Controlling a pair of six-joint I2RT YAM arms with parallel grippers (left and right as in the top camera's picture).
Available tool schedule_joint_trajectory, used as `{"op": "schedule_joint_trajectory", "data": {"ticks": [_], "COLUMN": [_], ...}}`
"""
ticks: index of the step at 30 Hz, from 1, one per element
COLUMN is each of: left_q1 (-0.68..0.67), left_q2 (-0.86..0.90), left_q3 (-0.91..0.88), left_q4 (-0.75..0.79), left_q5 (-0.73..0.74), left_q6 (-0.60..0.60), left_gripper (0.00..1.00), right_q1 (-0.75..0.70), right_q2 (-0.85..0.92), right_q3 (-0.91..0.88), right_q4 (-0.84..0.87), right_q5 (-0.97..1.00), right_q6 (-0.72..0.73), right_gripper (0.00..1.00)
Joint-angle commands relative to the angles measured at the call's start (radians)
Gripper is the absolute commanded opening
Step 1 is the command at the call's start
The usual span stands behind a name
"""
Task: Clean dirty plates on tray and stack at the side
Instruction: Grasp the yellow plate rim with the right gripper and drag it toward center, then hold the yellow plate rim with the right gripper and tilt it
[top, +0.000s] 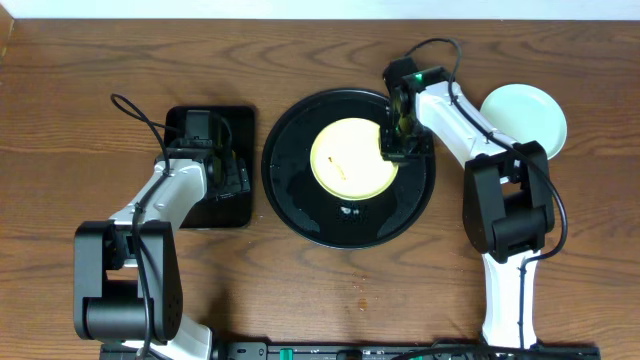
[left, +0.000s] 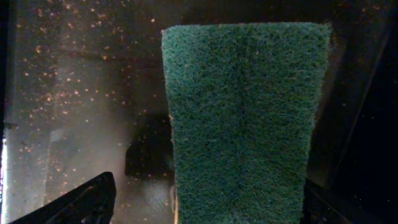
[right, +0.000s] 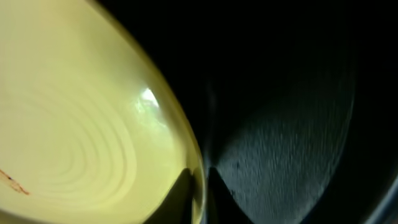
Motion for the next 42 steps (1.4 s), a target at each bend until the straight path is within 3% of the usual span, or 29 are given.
{"op": "schedule_joint_trajectory", "data": {"ticks": [1, 6, 10, 13, 22, 27, 38, 42], "left_q1": [0.006, 0.006, 0.006, 0.006, 0.006, 0.006, 0.006, 0.006], "left_q2": [0.01, 0.01, 0.01, 0.01, 0.01, 0.01, 0.01, 0.01], "left_q3": [0.004, 0.004, 0.003, 0.004, 0.004, 0.004, 0.004, 0.004], "left_q4": [-0.003, -0.003, -0.003, -0.003, -0.003, -0.003, -0.003, -0.003], "left_q5": [-0.002, -0.002, -0.002, -0.002, -0.002, -0.002, -0.002, -0.002], "left_q6": [0.009, 0.009, 0.009, 0.009, 0.009, 0.009, 0.009, 0.009], "left_gripper": [0.87, 0.87, 0.87, 0.87, 0.87, 0.87, 0.87, 0.87], "right_q1": [0.014, 0.007, -0.007, -0.02, -0.039, -0.037, -0.031, -0.024], "right_q2": [-0.014, -0.019, -0.032, -0.032, -0.032, -0.032, -0.032, -0.034], "right_q3": [-0.004, 0.005, 0.036, 0.069, 0.062, 0.053, -0.046, -0.048], "right_q4": [-0.015, 0.0, 0.003, 0.018, 0.142, 0.177, 0.294, 0.296], "right_q5": [-0.046, -0.144, -0.157, -0.145, -0.034, -0.029, -0.067, -0.051], "right_q6": [0.0, -0.19, -0.338, -0.422, -0.452, -0.46, -0.438, -0.438], "right_gripper": [0.2, 0.46, 0.55, 0.53, 0.41, 0.27, 0.23, 0.03]}}
